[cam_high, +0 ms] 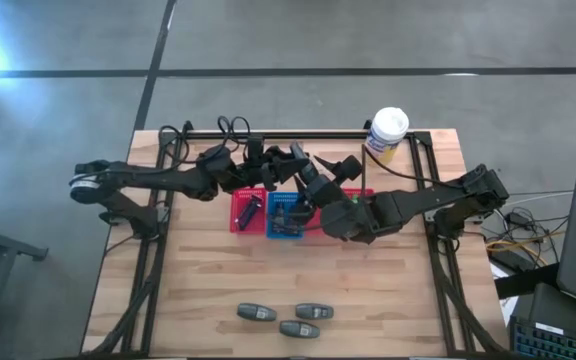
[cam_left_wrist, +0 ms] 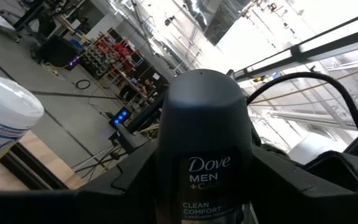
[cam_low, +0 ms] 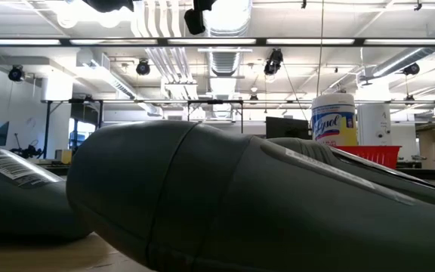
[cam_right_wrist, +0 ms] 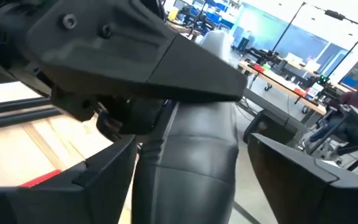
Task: Pick & Place Travel size toiletries
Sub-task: Put the gray deodorant into the middle red bin
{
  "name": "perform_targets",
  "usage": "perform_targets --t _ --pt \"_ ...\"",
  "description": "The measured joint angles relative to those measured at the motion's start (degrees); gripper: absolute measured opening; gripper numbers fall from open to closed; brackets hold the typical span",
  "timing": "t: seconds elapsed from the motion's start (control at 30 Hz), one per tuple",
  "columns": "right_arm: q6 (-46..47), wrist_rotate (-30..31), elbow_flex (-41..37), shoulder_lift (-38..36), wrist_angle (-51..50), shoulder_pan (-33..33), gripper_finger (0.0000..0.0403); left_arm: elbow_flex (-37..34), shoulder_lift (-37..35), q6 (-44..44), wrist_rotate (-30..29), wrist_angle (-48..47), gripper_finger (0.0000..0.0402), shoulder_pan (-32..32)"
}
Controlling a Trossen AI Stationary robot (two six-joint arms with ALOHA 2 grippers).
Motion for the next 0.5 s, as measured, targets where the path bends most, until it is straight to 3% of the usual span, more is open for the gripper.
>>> perform_targets --t 0.17,0.5 --pt "-0.5 0.0 0.0 0.0 0.0 0.0 0.0312 0.0 0.0 0.1 -0.1 0.1 0.0209 0.0" --pt "0.5 -1.4 0.0 0.0 -0.4 -0.4 0.0236 0.0 0.0 0.6 -0.4 0.0 0.0209 0.0"
